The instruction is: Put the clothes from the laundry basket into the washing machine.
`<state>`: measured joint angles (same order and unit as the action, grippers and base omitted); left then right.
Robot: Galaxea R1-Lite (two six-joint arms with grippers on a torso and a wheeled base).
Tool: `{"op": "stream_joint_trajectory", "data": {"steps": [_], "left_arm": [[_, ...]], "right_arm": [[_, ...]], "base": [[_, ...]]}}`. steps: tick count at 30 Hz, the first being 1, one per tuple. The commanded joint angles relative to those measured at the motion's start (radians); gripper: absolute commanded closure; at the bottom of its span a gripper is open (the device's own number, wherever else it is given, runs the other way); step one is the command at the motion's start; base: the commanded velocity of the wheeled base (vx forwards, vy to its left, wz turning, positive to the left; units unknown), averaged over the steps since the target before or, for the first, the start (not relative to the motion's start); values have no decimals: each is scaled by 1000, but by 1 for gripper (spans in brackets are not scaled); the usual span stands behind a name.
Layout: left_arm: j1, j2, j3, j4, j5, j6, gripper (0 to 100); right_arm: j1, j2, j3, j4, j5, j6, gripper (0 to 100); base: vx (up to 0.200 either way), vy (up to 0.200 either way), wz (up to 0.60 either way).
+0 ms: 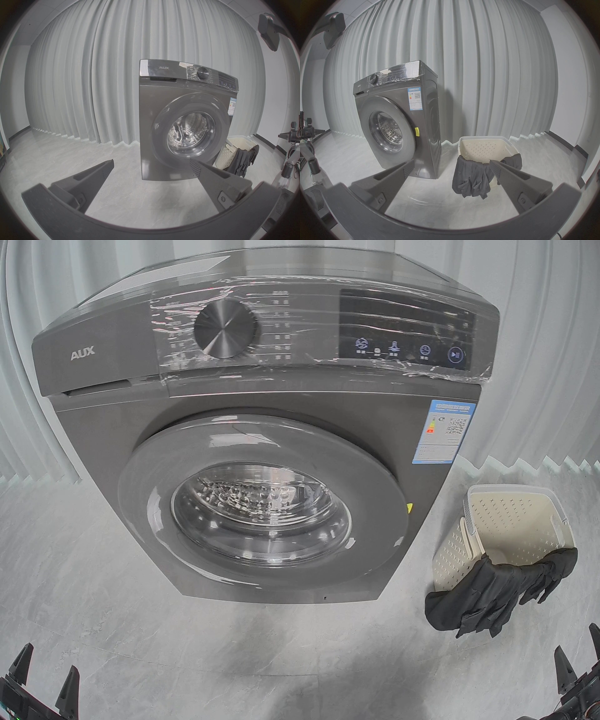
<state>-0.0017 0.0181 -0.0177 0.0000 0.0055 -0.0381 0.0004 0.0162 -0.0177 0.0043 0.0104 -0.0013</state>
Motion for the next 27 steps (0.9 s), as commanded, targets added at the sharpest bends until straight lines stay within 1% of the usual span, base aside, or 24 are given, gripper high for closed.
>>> {"op": "stream_joint_trajectory", "data": {"steps": [1,22,27], "left_arm": [[0,-18,16,0,-1,0,0],[0,-18,16,0,1,0,0],[0,-18,16,0,1,0,0]], "right_arm": [[1,-16,16,0,0,0,0],[1,-16,16,0,0,0,0],[1,-16,16,0,0,0,0]], "base": [[0,0,0],[0,0,0],[200,0,0]]}}
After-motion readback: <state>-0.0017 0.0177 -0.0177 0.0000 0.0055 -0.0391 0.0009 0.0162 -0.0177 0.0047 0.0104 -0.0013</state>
